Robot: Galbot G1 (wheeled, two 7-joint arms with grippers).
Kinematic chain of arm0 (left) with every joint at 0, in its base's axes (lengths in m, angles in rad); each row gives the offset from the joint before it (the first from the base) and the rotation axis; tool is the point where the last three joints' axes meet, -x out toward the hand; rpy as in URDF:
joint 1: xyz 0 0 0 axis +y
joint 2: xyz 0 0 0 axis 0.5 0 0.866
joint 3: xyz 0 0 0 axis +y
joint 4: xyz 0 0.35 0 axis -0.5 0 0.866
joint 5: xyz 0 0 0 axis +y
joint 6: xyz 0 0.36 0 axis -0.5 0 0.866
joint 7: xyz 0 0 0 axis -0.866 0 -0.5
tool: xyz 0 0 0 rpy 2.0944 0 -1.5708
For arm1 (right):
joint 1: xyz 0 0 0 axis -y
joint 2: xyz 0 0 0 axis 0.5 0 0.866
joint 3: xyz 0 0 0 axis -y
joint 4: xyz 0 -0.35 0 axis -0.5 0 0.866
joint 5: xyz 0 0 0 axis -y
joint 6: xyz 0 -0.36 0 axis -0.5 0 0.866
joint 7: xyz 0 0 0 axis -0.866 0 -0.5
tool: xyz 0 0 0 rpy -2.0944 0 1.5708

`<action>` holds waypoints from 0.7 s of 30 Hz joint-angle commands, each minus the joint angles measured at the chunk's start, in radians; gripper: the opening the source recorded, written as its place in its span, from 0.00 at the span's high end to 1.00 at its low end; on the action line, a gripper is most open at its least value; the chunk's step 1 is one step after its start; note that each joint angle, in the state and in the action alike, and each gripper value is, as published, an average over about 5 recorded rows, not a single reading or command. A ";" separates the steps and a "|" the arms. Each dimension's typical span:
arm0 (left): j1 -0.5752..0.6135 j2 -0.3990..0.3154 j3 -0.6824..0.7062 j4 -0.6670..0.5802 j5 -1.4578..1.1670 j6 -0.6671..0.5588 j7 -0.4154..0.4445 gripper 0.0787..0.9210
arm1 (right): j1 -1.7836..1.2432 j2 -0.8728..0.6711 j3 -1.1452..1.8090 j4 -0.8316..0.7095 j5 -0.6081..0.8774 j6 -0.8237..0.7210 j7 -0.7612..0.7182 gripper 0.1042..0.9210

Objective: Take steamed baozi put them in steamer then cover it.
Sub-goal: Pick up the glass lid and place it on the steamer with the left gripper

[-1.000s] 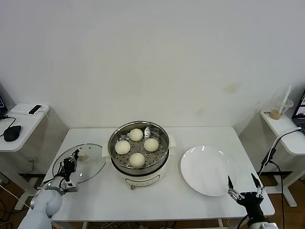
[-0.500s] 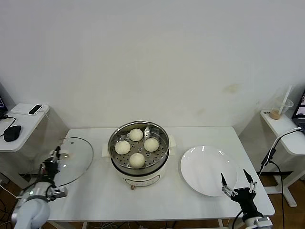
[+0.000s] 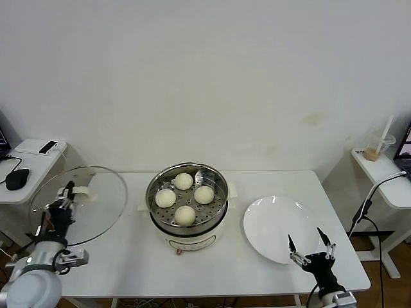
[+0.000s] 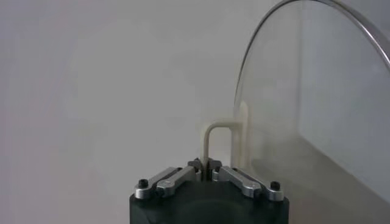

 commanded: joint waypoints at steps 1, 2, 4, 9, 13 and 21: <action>-0.120 0.071 0.241 -0.112 -0.043 0.077 0.039 0.94 | -0.008 0.021 -0.023 0.019 -0.086 -0.003 0.003 0.12; -0.141 0.075 0.268 -0.101 -0.041 0.086 0.044 0.94 | -0.012 0.025 -0.027 0.025 -0.097 -0.004 0.003 0.12; -0.184 0.072 0.321 -0.081 -0.033 0.104 0.057 0.94 | -0.017 0.035 -0.035 0.035 -0.118 -0.006 0.004 0.12; -0.299 0.037 0.467 -0.029 0.008 0.155 0.093 0.94 | -0.026 0.073 -0.054 0.058 -0.166 -0.018 0.011 0.12; -0.378 -0.007 0.564 0.021 0.040 0.191 0.112 0.94 | -0.032 0.108 -0.058 0.064 -0.191 -0.023 0.016 0.12; -0.495 -0.110 0.640 0.136 0.172 0.243 0.166 0.94 | -0.032 0.149 -0.084 0.052 -0.259 -0.022 0.036 0.12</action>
